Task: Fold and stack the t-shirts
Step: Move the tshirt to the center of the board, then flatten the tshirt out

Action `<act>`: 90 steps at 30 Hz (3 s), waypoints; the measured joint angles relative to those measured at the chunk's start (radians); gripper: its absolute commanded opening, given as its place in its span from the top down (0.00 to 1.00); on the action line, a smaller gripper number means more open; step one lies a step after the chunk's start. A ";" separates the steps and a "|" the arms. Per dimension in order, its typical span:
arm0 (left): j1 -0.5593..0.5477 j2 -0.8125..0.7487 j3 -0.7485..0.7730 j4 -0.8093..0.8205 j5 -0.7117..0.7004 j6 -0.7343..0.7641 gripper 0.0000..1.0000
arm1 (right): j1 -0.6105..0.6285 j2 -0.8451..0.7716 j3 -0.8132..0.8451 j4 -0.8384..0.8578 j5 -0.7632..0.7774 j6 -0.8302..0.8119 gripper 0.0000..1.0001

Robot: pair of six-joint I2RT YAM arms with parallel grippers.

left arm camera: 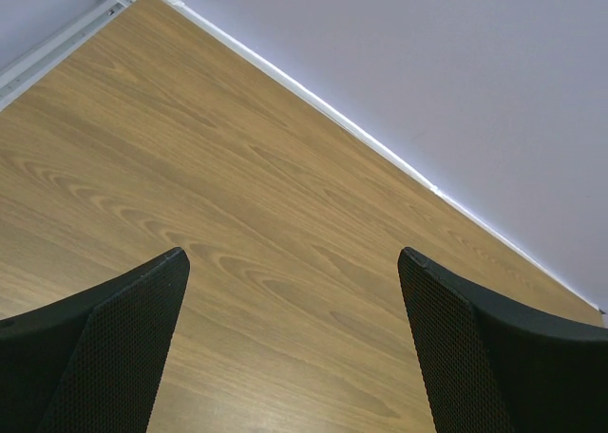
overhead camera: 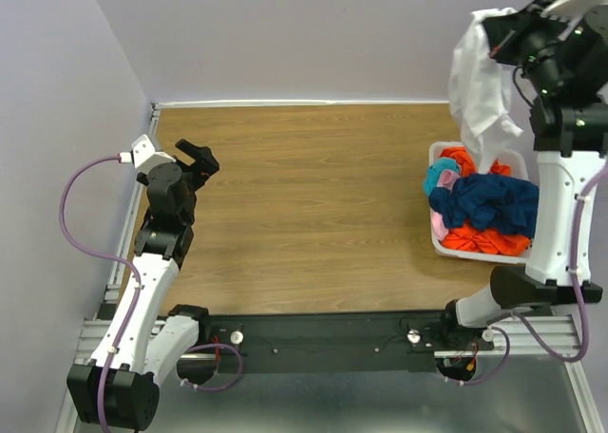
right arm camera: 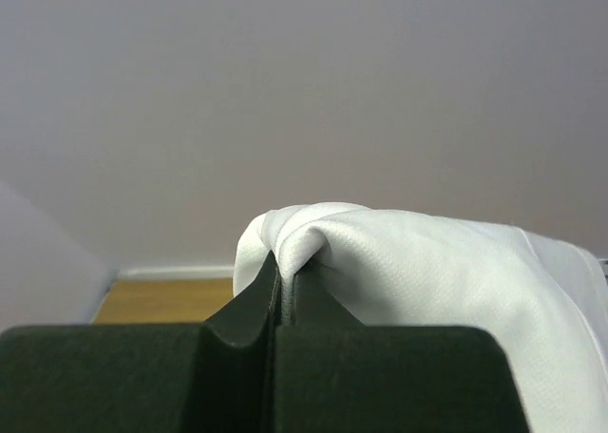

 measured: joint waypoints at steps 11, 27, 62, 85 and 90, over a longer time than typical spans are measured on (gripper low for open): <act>0.000 0.000 -0.009 0.006 0.051 -0.031 0.02 | 0.424 0.159 -0.034 0.047 -0.130 -0.019 0.87; 0.000 -0.080 -0.201 -0.092 0.109 -0.150 0.02 | 0.432 0.278 -0.737 0.215 0.141 0.056 0.00; -0.290 0.314 -0.290 -0.173 0.201 -0.259 0.77 | 0.469 -0.252 -1.368 0.194 0.220 0.120 0.00; -0.296 0.101 -0.270 -0.113 0.191 -0.187 1.00 | 0.943 -0.124 -1.446 0.128 0.382 0.304 0.06; -0.296 0.075 -0.270 -0.112 0.190 -0.185 1.00 | 1.001 -0.002 -1.429 0.120 0.461 0.376 0.38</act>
